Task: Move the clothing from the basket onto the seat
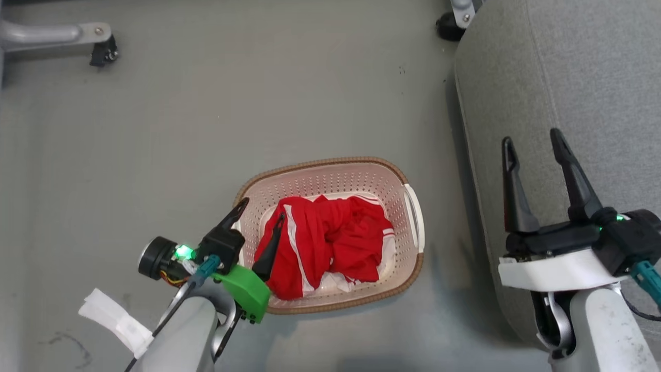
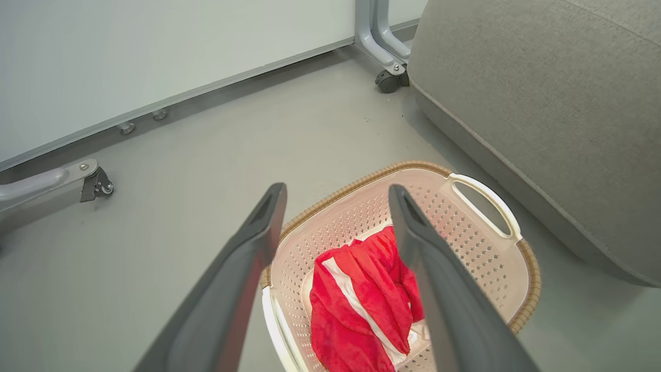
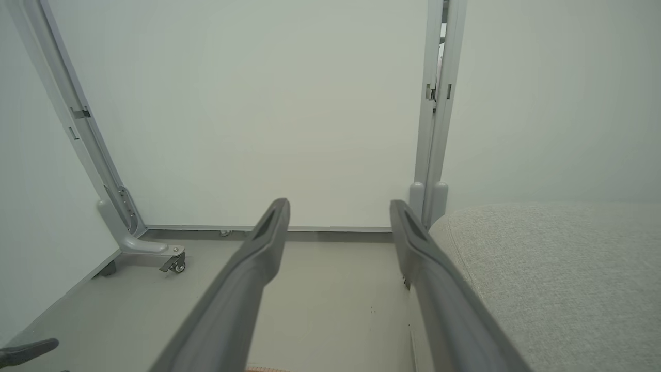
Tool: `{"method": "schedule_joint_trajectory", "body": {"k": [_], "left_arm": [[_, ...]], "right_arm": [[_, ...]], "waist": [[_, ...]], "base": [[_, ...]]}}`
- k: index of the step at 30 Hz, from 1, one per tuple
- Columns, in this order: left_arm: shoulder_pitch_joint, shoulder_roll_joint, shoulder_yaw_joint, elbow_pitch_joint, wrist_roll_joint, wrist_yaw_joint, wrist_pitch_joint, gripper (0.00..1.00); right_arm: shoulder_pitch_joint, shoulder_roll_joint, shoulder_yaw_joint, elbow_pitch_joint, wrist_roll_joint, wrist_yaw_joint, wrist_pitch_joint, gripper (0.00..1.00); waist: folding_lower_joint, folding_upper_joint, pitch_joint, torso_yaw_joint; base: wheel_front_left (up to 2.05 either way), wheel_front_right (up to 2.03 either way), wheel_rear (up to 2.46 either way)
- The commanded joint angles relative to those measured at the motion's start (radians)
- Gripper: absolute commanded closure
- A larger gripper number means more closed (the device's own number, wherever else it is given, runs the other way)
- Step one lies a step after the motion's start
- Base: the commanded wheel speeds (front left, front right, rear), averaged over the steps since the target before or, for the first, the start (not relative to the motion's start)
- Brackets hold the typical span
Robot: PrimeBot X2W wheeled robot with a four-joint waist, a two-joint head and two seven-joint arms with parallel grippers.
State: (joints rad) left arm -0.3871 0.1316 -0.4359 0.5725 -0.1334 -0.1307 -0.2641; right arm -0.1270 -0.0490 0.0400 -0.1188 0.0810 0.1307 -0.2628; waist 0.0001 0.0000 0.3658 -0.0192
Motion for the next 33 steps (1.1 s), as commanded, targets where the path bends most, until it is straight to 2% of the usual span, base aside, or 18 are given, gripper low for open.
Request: {"method": "schedule_joint_trajectory", "body": {"k": [1, 10, 19, 33], "left_arm": [[-0.049, 0.007, -0.008, 0.032, -0.009, 0.0, -0.001, 0.0], [-0.302, 0.027, -0.12, 0.305, -0.052, 0.0, 0.0, 0.0], [-0.477, 0.063, -0.198, 0.515, -0.078, 0.0, 0.001, 0.0], [-0.591, 0.069, -0.228, 0.634, -0.114, -0.002, 0.002, 0.0]], "right_arm": [[-0.029, -0.003, -0.008, -0.011, 0.011, 0.0, -0.003, 0.0], [-0.129, -0.002, -0.055, -0.076, 0.064, 0.0, -0.003, 0.0], [-0.184, -0.001, -0.007, -0.155, 0.093, 0.0, -0.003, 0.0], [-0.224, -0.002, 0.023, -0.214, 0.142, 0.0, -0.003, 0.0]], "waist": [[-0.0001, 0.0, 0.165, -0.064], [-0.0001, 0.0, 0.377, -0.122], [-0.0001, 0.0, 0.53, -0.195], [-0.0001, 0.0, 0.631, -0.25]], "base": [[0.0, 0.0, 0.0], [0.0, 0.0, 0.0], [0.0, 0.0, 0.0], [0.0, 0.0, 0.0]]}}
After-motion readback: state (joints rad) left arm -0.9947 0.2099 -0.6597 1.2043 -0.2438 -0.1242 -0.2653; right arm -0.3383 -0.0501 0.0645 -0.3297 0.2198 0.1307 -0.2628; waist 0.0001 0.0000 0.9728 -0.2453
